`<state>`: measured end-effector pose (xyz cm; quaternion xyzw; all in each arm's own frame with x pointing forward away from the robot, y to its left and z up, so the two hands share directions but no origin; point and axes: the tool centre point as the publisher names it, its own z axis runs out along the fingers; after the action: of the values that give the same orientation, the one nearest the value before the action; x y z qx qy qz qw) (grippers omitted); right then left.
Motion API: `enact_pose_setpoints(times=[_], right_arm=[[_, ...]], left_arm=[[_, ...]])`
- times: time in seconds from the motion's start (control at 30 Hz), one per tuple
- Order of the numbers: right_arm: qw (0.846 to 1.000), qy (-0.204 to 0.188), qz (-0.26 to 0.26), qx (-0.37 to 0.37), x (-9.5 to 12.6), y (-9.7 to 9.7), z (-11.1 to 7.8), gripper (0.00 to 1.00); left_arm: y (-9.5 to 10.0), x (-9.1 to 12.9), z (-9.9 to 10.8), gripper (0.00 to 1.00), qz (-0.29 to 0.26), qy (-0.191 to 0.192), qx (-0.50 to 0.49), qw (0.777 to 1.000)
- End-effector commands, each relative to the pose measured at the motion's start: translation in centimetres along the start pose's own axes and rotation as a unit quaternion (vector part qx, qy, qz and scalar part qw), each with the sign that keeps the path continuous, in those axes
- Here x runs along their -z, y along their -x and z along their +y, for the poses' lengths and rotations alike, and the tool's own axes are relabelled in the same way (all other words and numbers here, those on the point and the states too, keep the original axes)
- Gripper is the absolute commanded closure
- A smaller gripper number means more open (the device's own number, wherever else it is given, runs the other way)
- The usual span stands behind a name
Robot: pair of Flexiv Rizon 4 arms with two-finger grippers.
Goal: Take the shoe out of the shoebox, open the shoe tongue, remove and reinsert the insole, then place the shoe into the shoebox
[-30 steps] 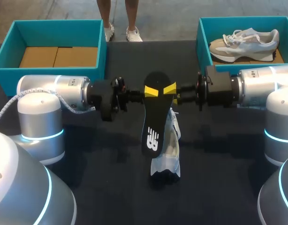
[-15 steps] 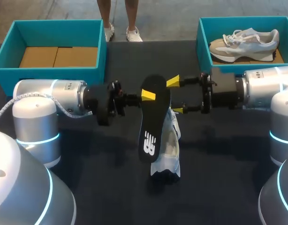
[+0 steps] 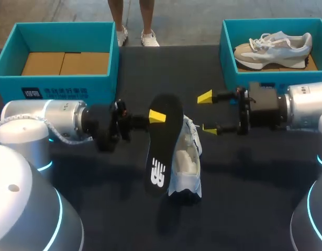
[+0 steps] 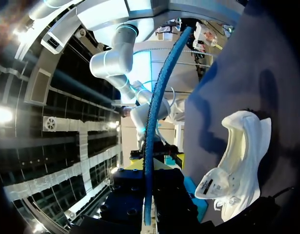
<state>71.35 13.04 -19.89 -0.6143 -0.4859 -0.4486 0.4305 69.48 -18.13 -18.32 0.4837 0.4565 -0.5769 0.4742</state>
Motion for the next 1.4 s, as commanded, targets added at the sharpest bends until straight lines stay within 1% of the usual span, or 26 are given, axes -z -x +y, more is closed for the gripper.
enact_pose_setpoints(times=[0.03,0.2,0.33,0.37,0.47,0.57,0.63,0.7,1.4], right_arm=[[1.0,0.009,-0.005,-0.002,1.6,0.2,-1.5,0.0],[1.0,0.01,-0.012,-0.004,2.2,0.8,-2.5,0.0],[1.0,0.015,-0.014,-0.015,2.7,1.8,-3.4,0.0],[1.0,0.015,-0.015,-0.017,2.8,2.0,-3.7,0.0],[0.999,0.015,-0.018,-0.023,2.9,2.5,-4.4,0.0],[0.999,0.011,-0.021,-0.032,2.7,3.0,-5.1,0.0],[0.998,0.009,-0.032,-0.047,2.7,3.4,-5.4,0.0],[0.998,0.009,-0.032,-0.047,2.7,3.4,-5.4,0.0],[0.998,0.009,-0.032,-0.047,2.7,3.4,-5.4,0.0]], left_arm=[[0.1,0.8,-2.0,1.0,0.004,0.005,0.01,1.0],[-0.3,0.7,-3.8,1.0,0.003,-0.004,0.041,0.999],[-1.0,0.4,-5.3,1.0,0.01,-0.015,0.072,0.997],[-1.0,0.4,-5.6,1.0,0.002,-0.014,0.088,0.996],[-1.1,0.6,-6.1,1.0,0.001,-0.01,0.111,0.994],[-1.6,0.8,-6.9,1.0,-0.001,-0.012,0.152,0.988],[-2.0,0.8,-7.3,1.0,0.004,-0.011,0.18,0.984],[-2.2,0.8,-7.6,1.0,0.023,-0.02,0.19,0.981],[-2.2,0.8,-7.6,1.0,0.023,-0.02,0.19,0.981]])
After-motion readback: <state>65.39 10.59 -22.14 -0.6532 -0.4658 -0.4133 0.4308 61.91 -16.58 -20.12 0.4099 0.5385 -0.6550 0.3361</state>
